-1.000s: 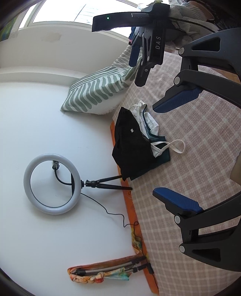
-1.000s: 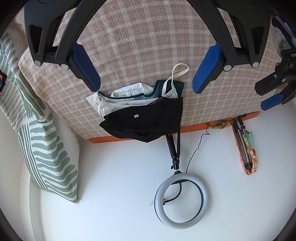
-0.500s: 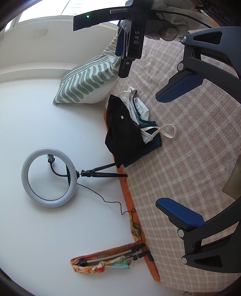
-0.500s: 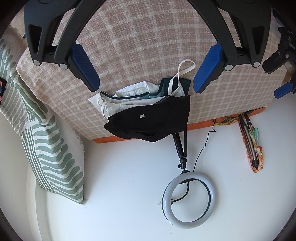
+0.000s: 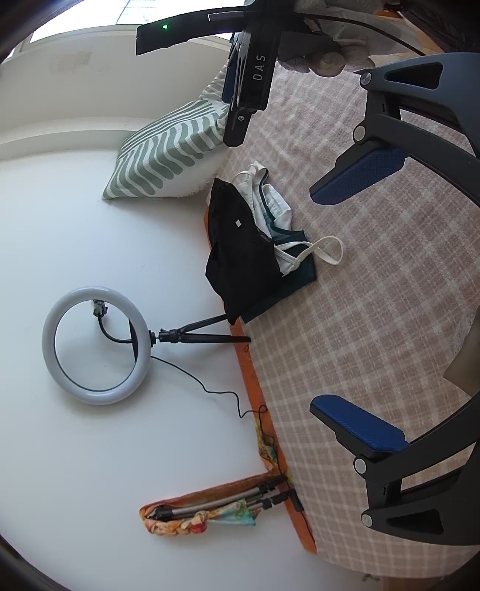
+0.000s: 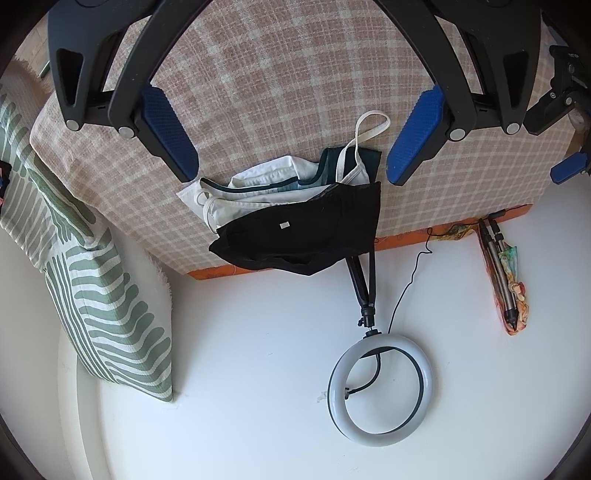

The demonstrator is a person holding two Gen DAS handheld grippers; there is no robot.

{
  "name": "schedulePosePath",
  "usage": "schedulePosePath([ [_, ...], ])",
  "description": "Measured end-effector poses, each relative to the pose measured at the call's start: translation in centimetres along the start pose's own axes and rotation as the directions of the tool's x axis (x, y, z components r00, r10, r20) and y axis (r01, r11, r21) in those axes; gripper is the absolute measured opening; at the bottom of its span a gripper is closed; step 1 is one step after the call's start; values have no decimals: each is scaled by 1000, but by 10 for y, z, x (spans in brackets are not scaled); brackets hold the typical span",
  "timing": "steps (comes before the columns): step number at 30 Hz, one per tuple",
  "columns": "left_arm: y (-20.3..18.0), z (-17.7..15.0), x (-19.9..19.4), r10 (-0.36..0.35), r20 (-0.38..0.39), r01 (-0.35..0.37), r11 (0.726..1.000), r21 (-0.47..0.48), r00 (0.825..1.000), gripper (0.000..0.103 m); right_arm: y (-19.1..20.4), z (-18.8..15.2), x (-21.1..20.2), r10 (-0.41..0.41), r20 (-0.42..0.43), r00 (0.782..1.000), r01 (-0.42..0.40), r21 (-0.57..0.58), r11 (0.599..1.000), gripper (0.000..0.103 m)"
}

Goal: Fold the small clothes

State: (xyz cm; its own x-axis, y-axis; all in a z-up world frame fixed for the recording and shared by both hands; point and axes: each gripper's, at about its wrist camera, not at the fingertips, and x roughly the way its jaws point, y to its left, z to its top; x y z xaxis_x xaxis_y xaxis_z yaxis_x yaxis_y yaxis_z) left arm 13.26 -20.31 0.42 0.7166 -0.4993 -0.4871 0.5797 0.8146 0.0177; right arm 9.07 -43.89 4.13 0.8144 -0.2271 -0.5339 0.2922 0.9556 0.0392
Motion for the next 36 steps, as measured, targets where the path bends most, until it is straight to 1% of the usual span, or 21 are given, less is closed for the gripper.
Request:
schedulePosePath([
  [8,-3,0,-4,7,10,-7,1000,19,1000,102,1,-1,-1,-3,0,1000,3,1,1000,103],
  [22,0,0,-6,6,5,-6,1000,14,1000,102,8,0,1,0,15,1000,0,-29,1000,103],
  [36,-2,2,-8,0,7,0,1000,11,1000,102,12,5,-3,2,41,999,-1,-30,1000,103],
])
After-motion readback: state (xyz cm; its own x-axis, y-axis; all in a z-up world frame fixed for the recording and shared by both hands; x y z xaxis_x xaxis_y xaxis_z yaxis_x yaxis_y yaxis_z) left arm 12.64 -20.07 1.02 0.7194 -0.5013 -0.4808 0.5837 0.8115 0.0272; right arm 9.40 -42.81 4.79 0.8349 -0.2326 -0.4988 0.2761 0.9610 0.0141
